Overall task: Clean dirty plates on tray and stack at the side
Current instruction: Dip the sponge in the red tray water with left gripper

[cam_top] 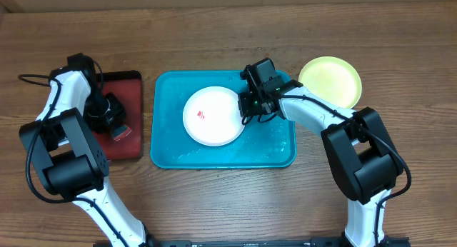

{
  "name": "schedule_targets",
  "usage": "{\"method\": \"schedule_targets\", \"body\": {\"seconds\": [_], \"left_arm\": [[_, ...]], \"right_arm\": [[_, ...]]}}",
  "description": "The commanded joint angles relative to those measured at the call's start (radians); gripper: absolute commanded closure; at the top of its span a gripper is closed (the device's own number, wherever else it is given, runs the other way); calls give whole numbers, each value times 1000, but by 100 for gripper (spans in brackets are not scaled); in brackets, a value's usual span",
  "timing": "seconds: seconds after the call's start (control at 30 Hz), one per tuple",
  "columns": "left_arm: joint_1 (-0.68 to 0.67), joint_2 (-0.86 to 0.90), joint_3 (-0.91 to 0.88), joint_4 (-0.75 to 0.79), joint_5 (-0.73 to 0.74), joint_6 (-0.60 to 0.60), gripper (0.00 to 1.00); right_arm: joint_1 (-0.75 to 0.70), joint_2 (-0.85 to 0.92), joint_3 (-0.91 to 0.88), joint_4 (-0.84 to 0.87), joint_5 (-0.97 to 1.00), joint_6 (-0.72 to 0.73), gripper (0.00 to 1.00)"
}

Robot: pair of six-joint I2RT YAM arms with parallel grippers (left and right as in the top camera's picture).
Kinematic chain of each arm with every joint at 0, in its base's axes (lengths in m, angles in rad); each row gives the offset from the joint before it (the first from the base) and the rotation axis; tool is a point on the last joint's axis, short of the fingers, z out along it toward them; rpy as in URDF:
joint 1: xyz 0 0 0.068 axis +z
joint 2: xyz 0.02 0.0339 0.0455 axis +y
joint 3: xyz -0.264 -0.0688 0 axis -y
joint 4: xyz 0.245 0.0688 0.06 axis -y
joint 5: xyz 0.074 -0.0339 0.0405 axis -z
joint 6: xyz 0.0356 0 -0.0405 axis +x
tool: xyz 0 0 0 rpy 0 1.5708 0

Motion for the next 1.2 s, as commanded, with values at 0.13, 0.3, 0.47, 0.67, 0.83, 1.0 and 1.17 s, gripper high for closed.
{"method": "schedule_targets", "body": {"seconds": [0.13,0.3,0.47,0.67,0.83,1.0,1.17], "left_arm": [[-3,5,-20,0,-89,7,96],[-3,5,85,-116,-84,10,96],[-5,-5,285,-294,-74,10,96],[-6,-47,387,-320,74,13,96],[-7,-39,331,-241,17,13,96],[-7,-37,225,-204,121,45,96],[-7,-67,260,-206,417,232,96]], "right_arm": [[0,46,-18,-32,66,-3,96],[0,46,-18,-34,67,-3,96],[0,46,-18,-34,70,-3,96],[0,46,-18,-26,70,-3,96],[0,46,-18,-19,70,-3,96],[0,46,-18,-12,70,-3,96],[0,46,-18,-11,70,-3,96]]}}
